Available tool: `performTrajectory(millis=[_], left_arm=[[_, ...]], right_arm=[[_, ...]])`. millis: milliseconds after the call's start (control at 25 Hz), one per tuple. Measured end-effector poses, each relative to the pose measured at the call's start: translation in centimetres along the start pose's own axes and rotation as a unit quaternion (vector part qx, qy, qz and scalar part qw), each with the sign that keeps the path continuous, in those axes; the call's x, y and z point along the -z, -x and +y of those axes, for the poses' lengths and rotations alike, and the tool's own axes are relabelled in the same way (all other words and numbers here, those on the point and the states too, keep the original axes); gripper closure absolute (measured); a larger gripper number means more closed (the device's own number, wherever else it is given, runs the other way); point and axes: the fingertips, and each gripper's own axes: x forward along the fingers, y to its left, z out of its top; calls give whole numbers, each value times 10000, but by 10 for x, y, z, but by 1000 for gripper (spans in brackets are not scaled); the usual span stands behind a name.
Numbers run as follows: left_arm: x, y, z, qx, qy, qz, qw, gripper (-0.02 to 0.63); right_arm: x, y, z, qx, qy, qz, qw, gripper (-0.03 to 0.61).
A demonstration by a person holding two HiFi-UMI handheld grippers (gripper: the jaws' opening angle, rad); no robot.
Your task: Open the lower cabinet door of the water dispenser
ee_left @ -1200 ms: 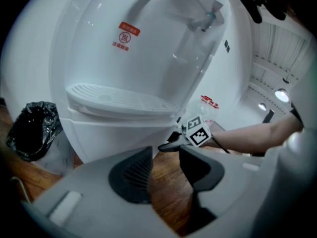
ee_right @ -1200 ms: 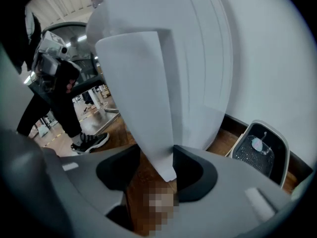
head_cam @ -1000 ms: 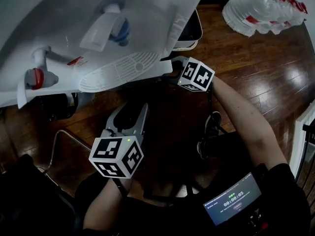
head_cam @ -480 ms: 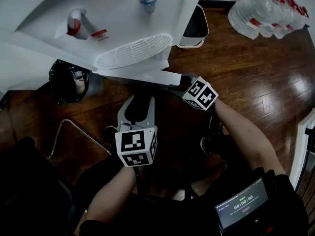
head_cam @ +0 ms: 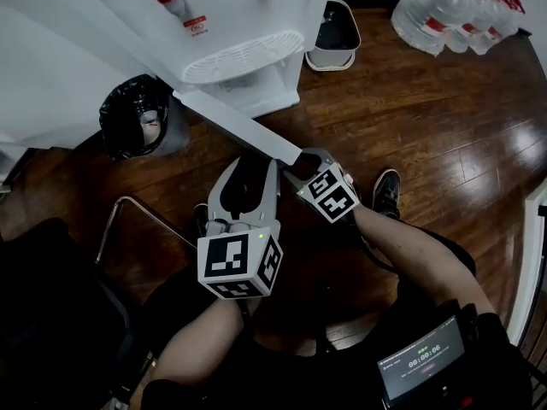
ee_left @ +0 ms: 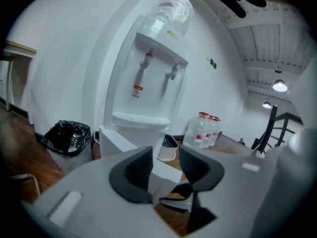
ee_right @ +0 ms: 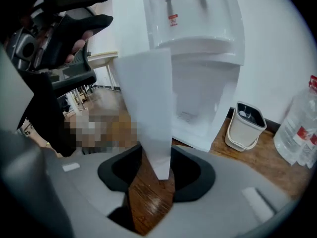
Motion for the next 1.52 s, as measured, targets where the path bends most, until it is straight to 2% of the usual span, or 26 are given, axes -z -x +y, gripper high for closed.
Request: performTrajectory(millis=[160, 440, 600, 680, 720, 840, 920, 1000, 1160, 1320, 1520], left_arm=[[7, 28, 1, -41, 30, -56, 10000, 428], [13, 68, 2, -116, 275, -302, 9991, 428], [15, 91, 0, -182, 454, -439, 9978, 428], [11, 102, -1, -219, 423, -579, 9972, 428], [7, 106, -1, -248, 361, -671, 9968, 428], [1, 117, -3, -338, 130, -922, 9951, 428], [1, 121, -9, -322, -54, -995, 9945, 428], [5, 123, -19, -266, -332, -1010, 9940, 428], [8, 127, -43, -162, -819, -1088, 9906, 431], [8, 128, -54, -22, -1249, -1257, 9842, 443], [7, 124, -49, 27, -1003, -1178, 9880, 449]], right_arm=[[-6, 16, 18, 73, -304, -219, 9993, 403], [-6, 19, 62, -145, 147, -548, 9983, 411], [-6, 39, 77, -185, 284, -657, 9973, 438], [-14, 64, 73, -123, 43, -857, 9962, 453], [-23, 81, 69, -81, -242, -1037, 9943, 465], [-57, 146, 66, 40, -1183, -1674, 9788, 500], [-73, 184, 75, 98, -1379, -2022, 9695, 502], [-81, 213, 85, 289, -1099, -2343, 9655, 502], [-86, 237, 80, 1182, 15, -2869, 9507, 515], [-93, 225, 78, 1229, 116, -3059, 9440, 526], [-102, 223, 74, 1120, -45, -3145, 9426, 535]])
